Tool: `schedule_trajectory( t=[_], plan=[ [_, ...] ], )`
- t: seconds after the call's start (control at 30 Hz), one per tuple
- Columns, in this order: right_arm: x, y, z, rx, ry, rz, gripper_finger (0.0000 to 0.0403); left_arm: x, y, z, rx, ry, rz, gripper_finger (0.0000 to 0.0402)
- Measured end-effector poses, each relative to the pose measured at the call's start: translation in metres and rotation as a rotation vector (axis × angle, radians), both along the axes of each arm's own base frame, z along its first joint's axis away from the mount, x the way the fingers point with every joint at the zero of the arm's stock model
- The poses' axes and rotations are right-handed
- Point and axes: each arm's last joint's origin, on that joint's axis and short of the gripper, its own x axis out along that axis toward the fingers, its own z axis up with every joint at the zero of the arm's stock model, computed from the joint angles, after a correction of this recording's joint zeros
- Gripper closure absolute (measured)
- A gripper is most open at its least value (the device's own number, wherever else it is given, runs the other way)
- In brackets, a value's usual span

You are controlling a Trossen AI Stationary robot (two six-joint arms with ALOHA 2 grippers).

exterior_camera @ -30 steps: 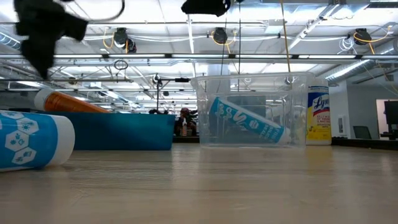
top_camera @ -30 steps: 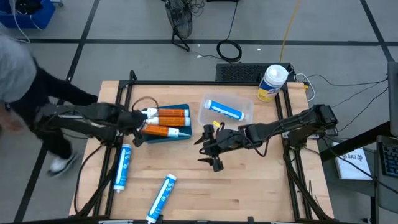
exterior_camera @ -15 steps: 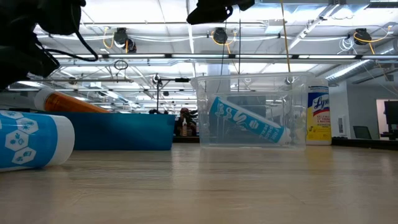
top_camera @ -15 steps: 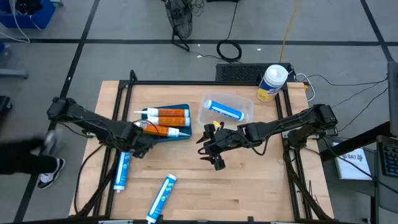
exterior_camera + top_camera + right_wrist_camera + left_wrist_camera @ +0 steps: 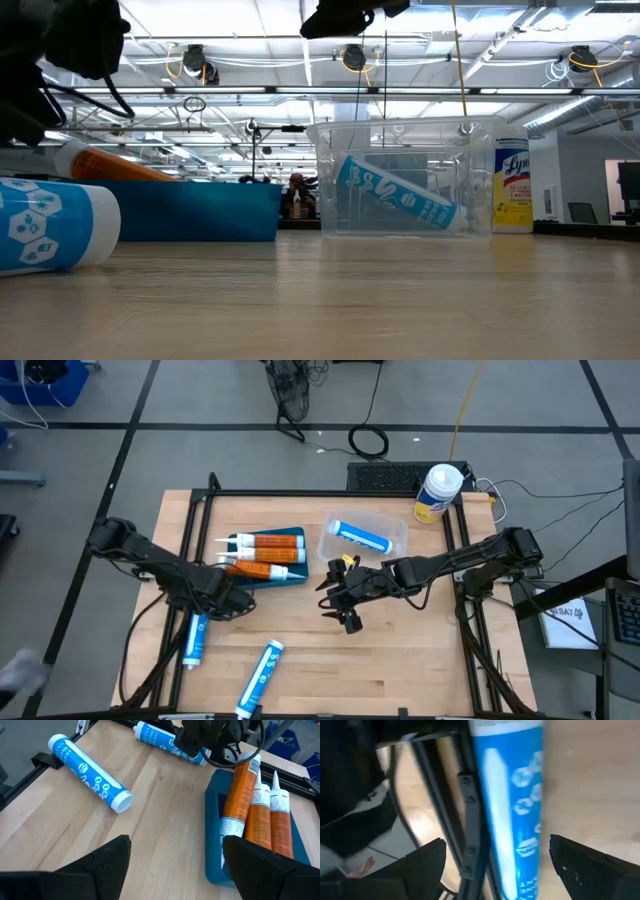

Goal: Pick & place silicon tubes, Sealant and Lysol wipes
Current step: Put the left blue sealant into the transparent bin

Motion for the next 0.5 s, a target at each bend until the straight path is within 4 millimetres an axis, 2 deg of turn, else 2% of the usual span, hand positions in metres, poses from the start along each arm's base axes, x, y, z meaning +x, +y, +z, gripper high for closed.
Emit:
schedule_trajectory(
  t=[0.27,0.5],
  plan=[
    [-0.003,-0.001,0.000,-0.016,0.020,0.006,0.0110,0.003,0.004,-0.002,-0.082,-0.018,0.005,0.0053],
    [-0.008,-0.002,-0.007,-0.036,0.112,0.006,0.0110,-0.002,-0.005,-0.031,-0.218,-0.052,0.097,0.0053]
  ],
)
